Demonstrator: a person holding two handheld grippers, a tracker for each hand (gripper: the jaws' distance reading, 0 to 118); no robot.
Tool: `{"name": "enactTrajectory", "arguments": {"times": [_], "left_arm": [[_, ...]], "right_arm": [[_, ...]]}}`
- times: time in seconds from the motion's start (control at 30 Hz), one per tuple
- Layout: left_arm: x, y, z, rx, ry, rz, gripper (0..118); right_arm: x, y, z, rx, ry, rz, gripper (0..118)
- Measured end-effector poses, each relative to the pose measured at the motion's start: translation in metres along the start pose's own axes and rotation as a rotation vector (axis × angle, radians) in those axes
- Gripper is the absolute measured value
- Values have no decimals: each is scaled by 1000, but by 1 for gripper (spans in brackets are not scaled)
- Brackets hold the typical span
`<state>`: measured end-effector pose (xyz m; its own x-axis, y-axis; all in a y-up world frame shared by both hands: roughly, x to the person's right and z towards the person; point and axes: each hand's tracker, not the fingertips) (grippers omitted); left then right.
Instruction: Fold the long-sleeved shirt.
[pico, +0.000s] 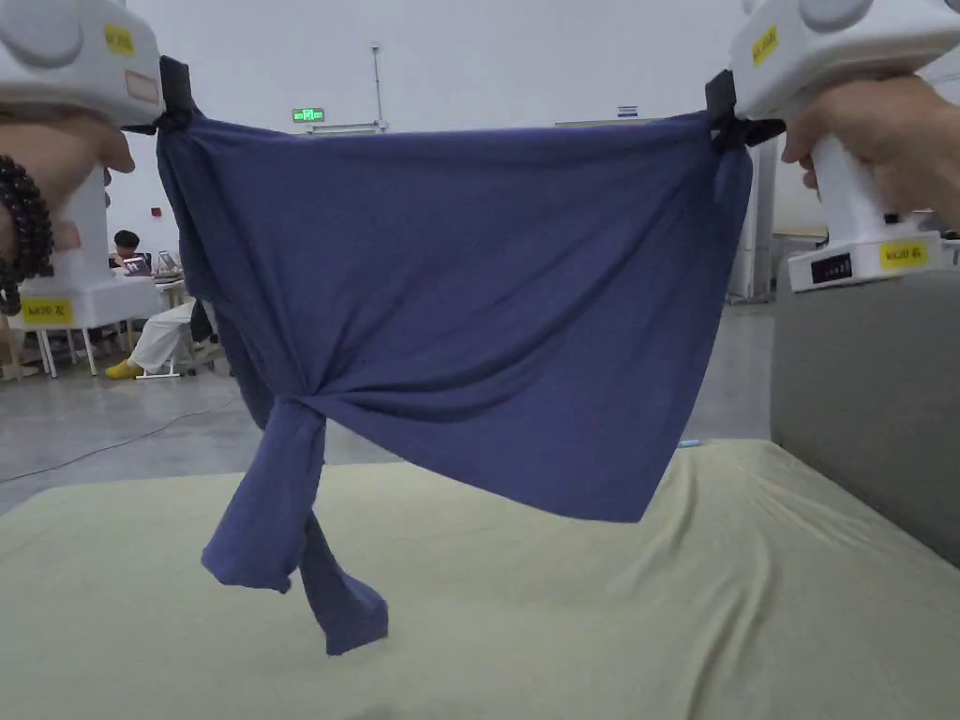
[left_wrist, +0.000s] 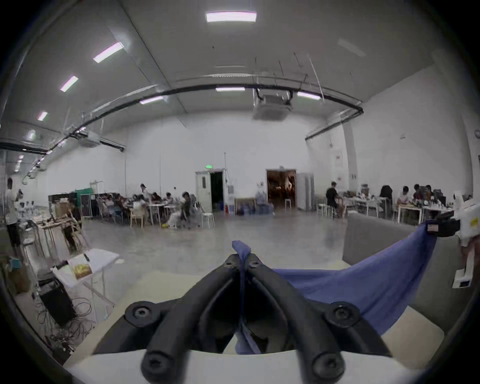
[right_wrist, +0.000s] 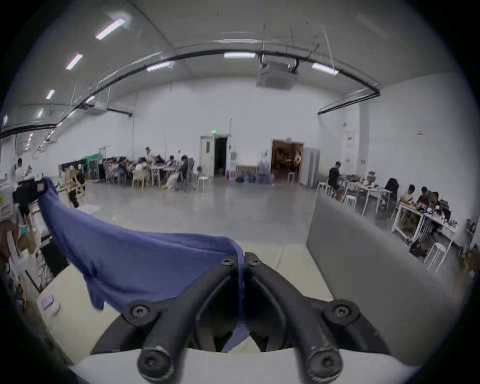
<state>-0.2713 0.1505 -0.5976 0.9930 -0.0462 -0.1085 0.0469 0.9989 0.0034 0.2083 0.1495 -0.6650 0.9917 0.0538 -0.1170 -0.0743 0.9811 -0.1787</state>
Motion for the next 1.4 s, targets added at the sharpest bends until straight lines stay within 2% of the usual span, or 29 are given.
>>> {"name": "enactTrajectory", "arguments": {"times": [0.07,0.23,0.4,0.6,0.77,0.87,1.03,1.13,1.23,1.4], "left_arm": [[6,5,5,13,20,-38,0],[8,0,4,-1,5,-57,0],[12,-28,-3,-53,5,-125,0],[13,-64,-7,-85,-27,-128,0],[16,-152,-19,-205,-62,-116,0],[20,-227,-30,-283,-70,-118,0],[16,-315,-32,-414,-72,-67,0],[8,-331,-24,-421,-89,-24,0],[6,-331,1,-394,-146,-26,0],[6,-325,81,-360,-216,-86,0]], "right_arm": [[0,8,2,4,-18,29,0],[1,3,-2,-13,-38,30,0],[2,-26,-18,-63,-24,0,0],[0,-69,-35,-94,-4,-29,0],[-1,-161,-69,-244,1,-42,0],[0,-231,-97,-337,16,-96,0],[2,-320,-111,-441,23,-129,0],[6,-338,-103,-464,41,-130,0],[9,-339,-77,-417,80,-112,0],[12,-346,10,-363,132,-6,0]]}}
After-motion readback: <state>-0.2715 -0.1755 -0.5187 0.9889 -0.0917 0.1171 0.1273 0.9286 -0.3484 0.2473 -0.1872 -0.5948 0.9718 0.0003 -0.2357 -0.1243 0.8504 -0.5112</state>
